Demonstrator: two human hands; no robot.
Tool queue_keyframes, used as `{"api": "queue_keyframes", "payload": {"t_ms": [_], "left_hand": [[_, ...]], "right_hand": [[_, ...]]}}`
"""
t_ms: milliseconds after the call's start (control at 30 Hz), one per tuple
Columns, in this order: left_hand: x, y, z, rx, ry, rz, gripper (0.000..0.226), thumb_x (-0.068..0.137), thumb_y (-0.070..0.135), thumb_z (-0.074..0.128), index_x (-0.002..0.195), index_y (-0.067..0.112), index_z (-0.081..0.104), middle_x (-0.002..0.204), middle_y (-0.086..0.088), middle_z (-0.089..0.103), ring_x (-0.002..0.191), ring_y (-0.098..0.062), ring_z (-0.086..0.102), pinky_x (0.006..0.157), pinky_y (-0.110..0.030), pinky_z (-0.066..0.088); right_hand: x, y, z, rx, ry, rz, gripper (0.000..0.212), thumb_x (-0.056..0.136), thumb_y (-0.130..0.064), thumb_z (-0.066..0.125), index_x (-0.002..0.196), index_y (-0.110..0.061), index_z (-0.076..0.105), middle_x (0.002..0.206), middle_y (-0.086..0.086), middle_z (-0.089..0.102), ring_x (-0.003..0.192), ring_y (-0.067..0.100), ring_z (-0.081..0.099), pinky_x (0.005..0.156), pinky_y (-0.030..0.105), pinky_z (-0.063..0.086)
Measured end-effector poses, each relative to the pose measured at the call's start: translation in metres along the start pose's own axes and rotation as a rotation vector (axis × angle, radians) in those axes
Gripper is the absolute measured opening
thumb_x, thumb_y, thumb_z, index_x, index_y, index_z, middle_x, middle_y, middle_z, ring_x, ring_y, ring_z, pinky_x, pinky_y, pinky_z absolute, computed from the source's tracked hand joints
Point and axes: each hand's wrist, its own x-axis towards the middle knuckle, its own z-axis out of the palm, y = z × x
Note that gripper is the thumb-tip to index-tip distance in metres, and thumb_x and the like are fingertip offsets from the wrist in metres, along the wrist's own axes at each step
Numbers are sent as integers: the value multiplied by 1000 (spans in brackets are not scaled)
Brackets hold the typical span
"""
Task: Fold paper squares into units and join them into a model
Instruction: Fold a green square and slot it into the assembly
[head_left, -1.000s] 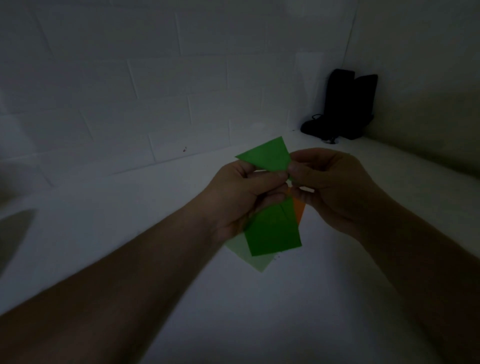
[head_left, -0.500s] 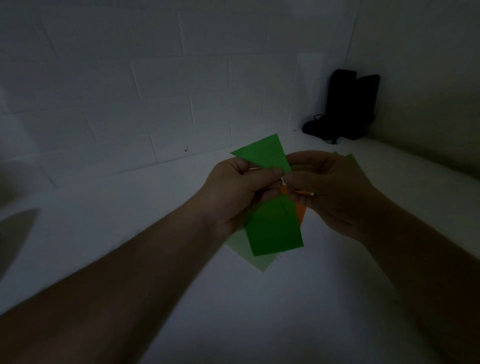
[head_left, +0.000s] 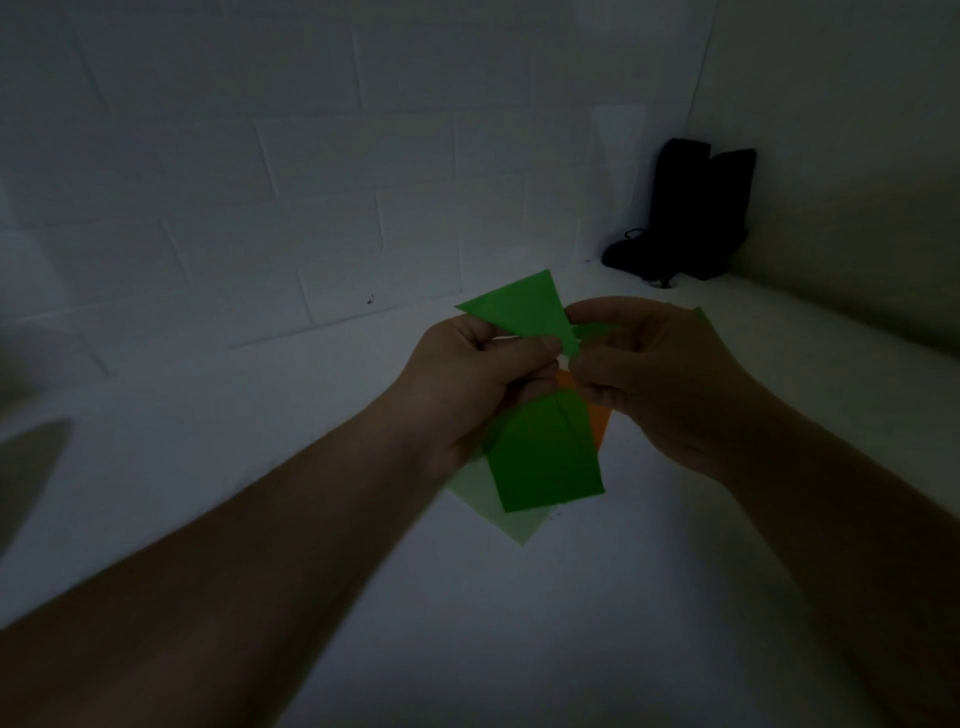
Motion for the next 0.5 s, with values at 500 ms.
{"api": "queue_keyframes", "payload": {"t_ms": [500], "left_hand": [[0,-4,-3,46,-83,11,8,89,-7,68,89,0,73,73,-10,74,59,-15,70,62,-27,59]], "right_hand": [[3,2,-1,-85,42,5,53,82,16,63,121,-19,64,87,27,68,82,40,62,88,56,54]]}}
